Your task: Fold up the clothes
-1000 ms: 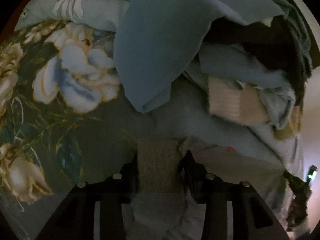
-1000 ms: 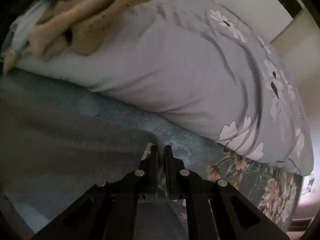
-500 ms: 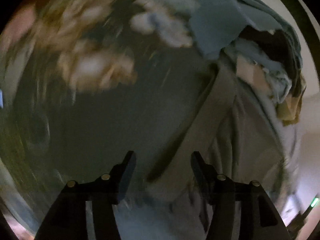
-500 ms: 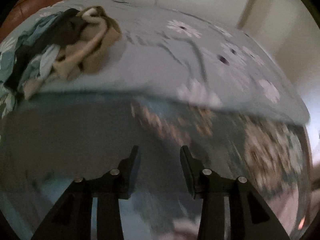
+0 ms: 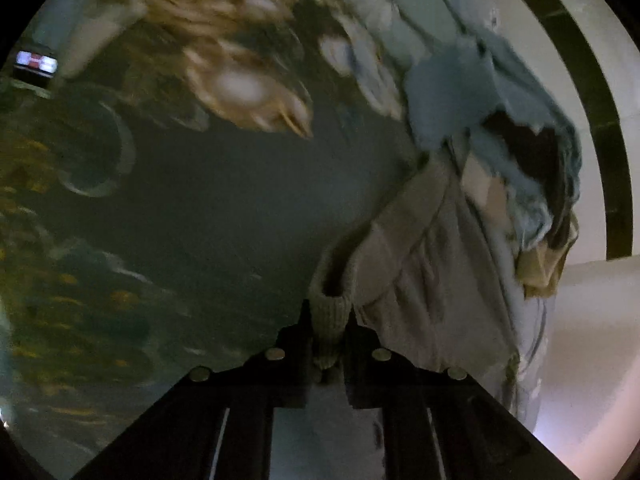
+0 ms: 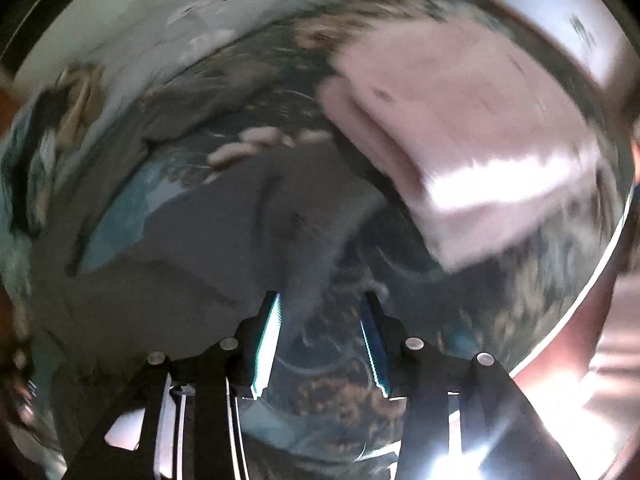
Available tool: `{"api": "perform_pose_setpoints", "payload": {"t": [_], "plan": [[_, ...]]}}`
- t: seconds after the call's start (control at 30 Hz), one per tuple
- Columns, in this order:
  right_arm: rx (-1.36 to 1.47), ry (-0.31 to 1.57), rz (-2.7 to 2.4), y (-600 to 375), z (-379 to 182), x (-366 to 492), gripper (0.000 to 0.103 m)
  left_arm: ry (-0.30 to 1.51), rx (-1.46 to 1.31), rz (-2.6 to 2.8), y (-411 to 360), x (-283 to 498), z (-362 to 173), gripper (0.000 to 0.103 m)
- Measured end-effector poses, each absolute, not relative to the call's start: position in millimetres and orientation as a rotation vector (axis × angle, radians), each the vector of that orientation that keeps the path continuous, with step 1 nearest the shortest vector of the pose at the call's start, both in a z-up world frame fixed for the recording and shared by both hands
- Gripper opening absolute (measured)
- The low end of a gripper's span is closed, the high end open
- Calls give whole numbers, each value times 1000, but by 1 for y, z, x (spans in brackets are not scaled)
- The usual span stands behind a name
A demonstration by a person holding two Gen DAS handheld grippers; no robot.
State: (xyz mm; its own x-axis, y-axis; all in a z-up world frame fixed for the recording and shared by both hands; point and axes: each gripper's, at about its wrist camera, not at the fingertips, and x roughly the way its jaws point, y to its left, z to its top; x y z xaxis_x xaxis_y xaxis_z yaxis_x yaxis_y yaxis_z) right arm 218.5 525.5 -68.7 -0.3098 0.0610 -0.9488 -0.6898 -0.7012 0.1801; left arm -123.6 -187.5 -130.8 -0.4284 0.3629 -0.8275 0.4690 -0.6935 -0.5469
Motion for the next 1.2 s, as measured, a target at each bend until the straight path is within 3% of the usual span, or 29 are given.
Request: {"api": "perform_pose_setpoints", "payload": {"t": [0.33,0.53,0.8,1.0,1.2], "plan": [[-1216,1274,2011,562,-112,224,42,1442,1586,-2229,-212,-85,-152,16],[-1194,1431,1923,565,-141,209,42,1392,1595,-2247,-205,-86,-139,18],[-1229,1402,1941,567,-143,197,44,1373,1603,-2240,-207,-80,-135,18],[-1226,1097,2055,563,-105,194,44,1419,1599,-2164,-235,-68,-135,37],[-1241,1034,2221,555,-87,148,44,1178,1548,-2261,-236,-64,-105,41]]}}
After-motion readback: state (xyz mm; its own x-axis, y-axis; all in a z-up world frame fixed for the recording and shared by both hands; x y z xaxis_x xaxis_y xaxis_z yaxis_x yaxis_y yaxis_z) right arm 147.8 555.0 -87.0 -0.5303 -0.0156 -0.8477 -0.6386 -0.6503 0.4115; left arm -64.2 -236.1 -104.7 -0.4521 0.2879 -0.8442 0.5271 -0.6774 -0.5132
